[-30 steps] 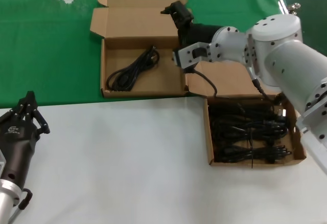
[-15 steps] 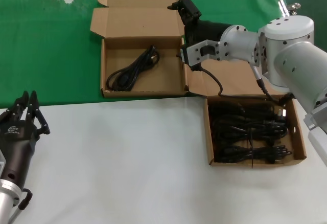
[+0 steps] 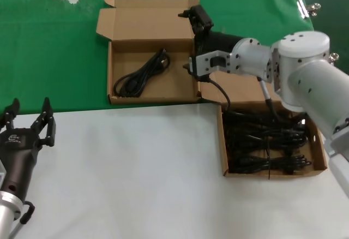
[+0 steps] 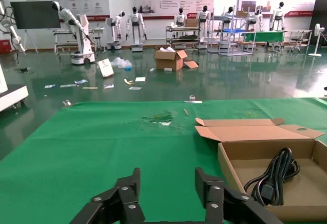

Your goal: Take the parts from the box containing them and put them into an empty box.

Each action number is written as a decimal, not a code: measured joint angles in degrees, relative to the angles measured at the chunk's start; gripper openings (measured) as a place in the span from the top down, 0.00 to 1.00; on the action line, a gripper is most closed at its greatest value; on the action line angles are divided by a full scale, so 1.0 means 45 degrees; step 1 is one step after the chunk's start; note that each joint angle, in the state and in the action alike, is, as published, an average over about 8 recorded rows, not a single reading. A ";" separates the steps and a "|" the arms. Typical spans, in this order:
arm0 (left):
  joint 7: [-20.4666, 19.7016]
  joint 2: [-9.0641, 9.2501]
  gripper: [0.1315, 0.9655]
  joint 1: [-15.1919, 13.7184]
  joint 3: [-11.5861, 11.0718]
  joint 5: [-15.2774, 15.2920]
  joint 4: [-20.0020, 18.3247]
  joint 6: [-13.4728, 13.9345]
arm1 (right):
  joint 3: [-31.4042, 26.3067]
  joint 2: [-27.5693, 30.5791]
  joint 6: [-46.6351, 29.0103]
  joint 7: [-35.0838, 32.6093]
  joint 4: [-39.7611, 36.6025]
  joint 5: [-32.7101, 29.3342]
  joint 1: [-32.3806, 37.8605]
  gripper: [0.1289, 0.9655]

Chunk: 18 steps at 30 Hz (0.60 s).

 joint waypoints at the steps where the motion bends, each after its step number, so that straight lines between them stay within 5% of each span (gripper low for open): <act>1: 0.0000 0.0000 0.72 0.0000 0.0000 0.0000 0.0000 0.0000 | 0.0085 0.0032 0.0075 0.0211 0.0220 -0.0025 -0.0183 0.00; 8: 0.0000 0.0000 0.64 0.0000 0.0000 0.0000 0.0000 0.0000 | 0.0760 0.0290 0.0672 0.1883 0.1968 -0.0225 -0.1647 0.00; 18: 0.0000 0.0000 0.36 0.0000 0.0000 0.0000 0.0000 0.0000 | 0.1788 0.0683 0.1578 0.4423 0.4622 -0.0529 -0.3881 0.00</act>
